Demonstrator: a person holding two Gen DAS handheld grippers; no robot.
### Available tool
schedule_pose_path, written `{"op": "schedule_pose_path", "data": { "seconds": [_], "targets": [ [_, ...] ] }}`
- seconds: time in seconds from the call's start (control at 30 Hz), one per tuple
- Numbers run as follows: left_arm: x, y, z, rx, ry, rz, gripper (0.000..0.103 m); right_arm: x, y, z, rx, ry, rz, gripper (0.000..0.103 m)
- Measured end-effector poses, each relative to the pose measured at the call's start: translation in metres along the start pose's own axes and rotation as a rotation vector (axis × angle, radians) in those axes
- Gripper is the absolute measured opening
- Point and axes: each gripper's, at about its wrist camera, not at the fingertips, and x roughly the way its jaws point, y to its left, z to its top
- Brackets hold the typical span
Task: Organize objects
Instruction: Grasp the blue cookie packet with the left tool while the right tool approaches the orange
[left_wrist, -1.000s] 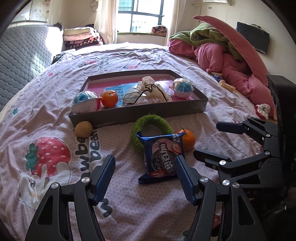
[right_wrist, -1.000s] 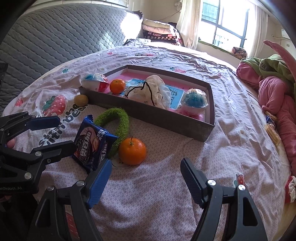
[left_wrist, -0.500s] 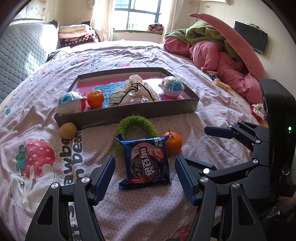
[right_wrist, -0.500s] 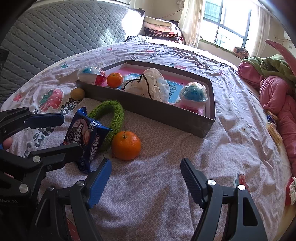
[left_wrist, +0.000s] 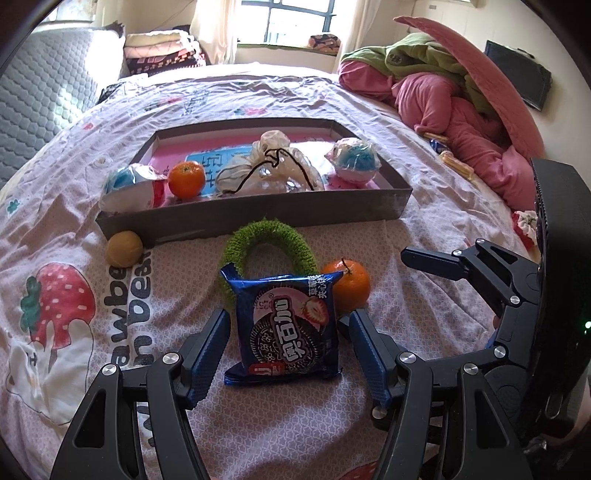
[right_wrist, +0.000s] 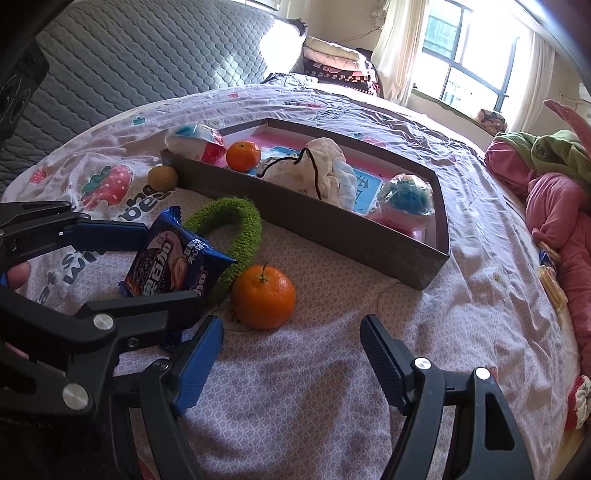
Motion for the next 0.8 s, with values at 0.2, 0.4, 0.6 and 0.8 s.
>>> {"op": "schedule_pose_path", "data": {
  "seconds": [0.2, 0.4, 0.6, 0.8],
  "targets": [
    [0.008, 0.004, 0.002, -0.024, 0.024, 0.008, 0.068, 0.01, -0.001, 0.004, 0.001, 0.006, -0.01, 0.076],
    [0.01, 0.006, 0.004, -0.038, 0.026, 0.018, 0.068, 0.014, -0.003, 0.006, 0.006, 0.004, 0.01, 0.074],
    [0.012, 0.009, 0.006, -0.059, 0.037, 0.016, 0.068, 0.018, 0.001, 0.01, -0.019, -0.005, 0.023, 0.066],
    [0.013, 0.011, 0.007, -0.062, 0.044, 0.019, 0.068, 0.021, 0.005, 0.012, -0.033, -0.006, 0.049, 0.052]
  ]
}}
